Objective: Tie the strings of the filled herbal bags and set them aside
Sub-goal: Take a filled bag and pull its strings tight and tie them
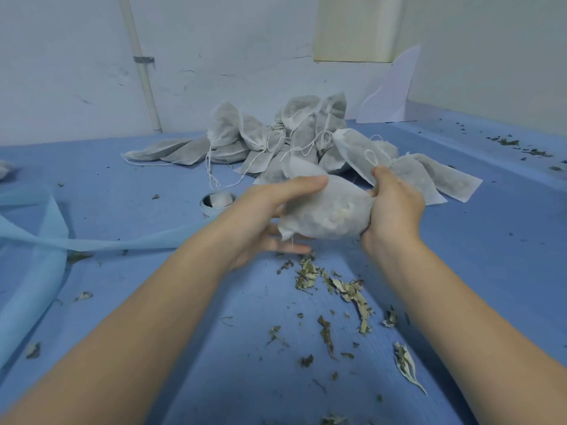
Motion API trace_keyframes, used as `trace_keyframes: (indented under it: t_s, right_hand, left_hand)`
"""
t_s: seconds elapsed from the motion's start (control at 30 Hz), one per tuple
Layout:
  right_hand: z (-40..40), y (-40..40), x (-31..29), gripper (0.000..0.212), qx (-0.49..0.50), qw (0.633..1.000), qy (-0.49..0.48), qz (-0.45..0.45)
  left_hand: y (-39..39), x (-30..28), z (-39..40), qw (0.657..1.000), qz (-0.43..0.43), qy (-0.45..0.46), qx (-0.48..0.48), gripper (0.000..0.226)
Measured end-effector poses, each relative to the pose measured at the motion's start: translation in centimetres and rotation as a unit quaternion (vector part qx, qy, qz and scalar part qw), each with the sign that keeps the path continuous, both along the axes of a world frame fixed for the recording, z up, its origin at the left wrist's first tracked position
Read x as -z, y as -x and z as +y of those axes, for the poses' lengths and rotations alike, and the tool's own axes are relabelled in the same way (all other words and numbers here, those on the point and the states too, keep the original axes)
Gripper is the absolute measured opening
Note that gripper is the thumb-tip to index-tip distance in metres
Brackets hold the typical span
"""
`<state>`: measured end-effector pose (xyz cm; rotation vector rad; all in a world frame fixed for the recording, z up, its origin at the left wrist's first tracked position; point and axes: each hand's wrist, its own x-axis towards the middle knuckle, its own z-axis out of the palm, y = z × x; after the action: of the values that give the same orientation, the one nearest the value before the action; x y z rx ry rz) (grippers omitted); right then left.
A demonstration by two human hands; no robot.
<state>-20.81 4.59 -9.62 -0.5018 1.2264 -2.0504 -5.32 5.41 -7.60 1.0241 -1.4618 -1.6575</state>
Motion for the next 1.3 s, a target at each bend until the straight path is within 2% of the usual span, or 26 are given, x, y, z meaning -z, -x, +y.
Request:
trace_keyframes:
  t_s: [0.1, 0.2, 0.3, 0.47, 0.63, 0.7, 0.73, 0.83, 0.9, 0.93, 1.07, 1.17, 1.23, 1.27, 1.3]
  right_hand:
    - [-0.2, 0.1, 0.2, 0.042, -0.008, 0.999, -0.041, 0.004]
    - [-0.1, 0.0, 0.1, 0.027, -0.066, 0.997, -0.028, 0.037]
    - [0.3, -0.4, 0.0, 0.017, -0.140, 0.979, 0.012, 0.149]
    - [1.2, -0.3, -0.1, 0.010, -0.180, 0.911, 0.041, 0.368]
    - [1.3, 0.1, -0.2, 0.009, -0.160, 0.874, 0.047, 0.457]
    - [1.0, 0.2, -0.2, 0.011, -0.144, 0.887, 0.024, 0.437]
    - [0.9, 0.3, -0.2, 0.014, -0.146, 0.906, 0.009, 0.398]
    - [0.3, 0.4, -0.4, 0.019, -0.179, 0.960, -0.033, 0.213]
    - [0.2, 0.6, -0.6, 0.016, -0.193, 0.973, -0.050, 0.115]
    - [0.2, 0.7, -0.7, 0.014, -0.202, 0.973, -0.056, 0.096]
    - [0.2, 0.8, -0.4, 0.010, -0.275, 0.948, -0.073, 0.143]
    - [0.5, 0.5, -0.3, 0.013, -0.312, 0.931, -0.047, 0.182]
    - [0.5, 0.4, -0.2, 0.013, -0.274, 0.938, -0.020, 0.211]
    - [0.4, 0.4, -0.1, 0.013, -0.246, 0.942, -0.005, 0.227]
    - [0.4, 0.3, -0.1, 0.012, -0.219, 0.945, 0.008, 0.245]
  left_hand:
    - [1.1, 0.8, 0.1, 0.999, 0.009, -0.009, -0.053, 0.020]
    - [1.3, 1.5, -0.3, 0.991, 0.027, -0.033, -0.130, 0.023]
    - [1.1, 1.3, -0.3, 0.982, 0.093, -0.066, -0.150, 0.026]
    - [0.7, 1.1, -0.3, 0.975, 0.131, -0.083, -0.159, 0.022]
    - [0.4, 1.1, -0.6, 0.973, 0.126, -0.067, -0.180, 0.023]
    - [0.2, 1.4, -0.9, 0.975, 0.122, -0.036, -0.185, 0.022]
    - [0.0, 1.5, -1.1, 0.977, 0.110, -0.010, -0.181, 0.021]
    - [-0.4, 1.9, -1.2, 0.982, 0.068, 0.094, -0.149, 0.025]
    - [-0.5, 1.9, -1.0, 0.977, 0.041, 0.181, -0.105, 0.036]
    - [-0.5, 1.9, -0.8, 0.972, 0.032, 0.219, -0.076, 0.040]
    - [-0.2, 1.8, -0.2, 0.950, -0.015, 0.312, -0.023, 0.047]
    - [-0.1, 2.1, -0.2, 0.937, -0.039, 0.336, -0.090, 0.049]
    - [-0.2, 2.4, -0.8, 0.942, -0.062, 0.287, -0.160, 0.056]
    - [-0.3, 2.5, -1.0, 0.954, -0.070, 0.229, -0.178, 0.058]
    - [-0.3, 2.6, -1.1, 0.971, -0.041, 0.155, -0.175, 0.056]
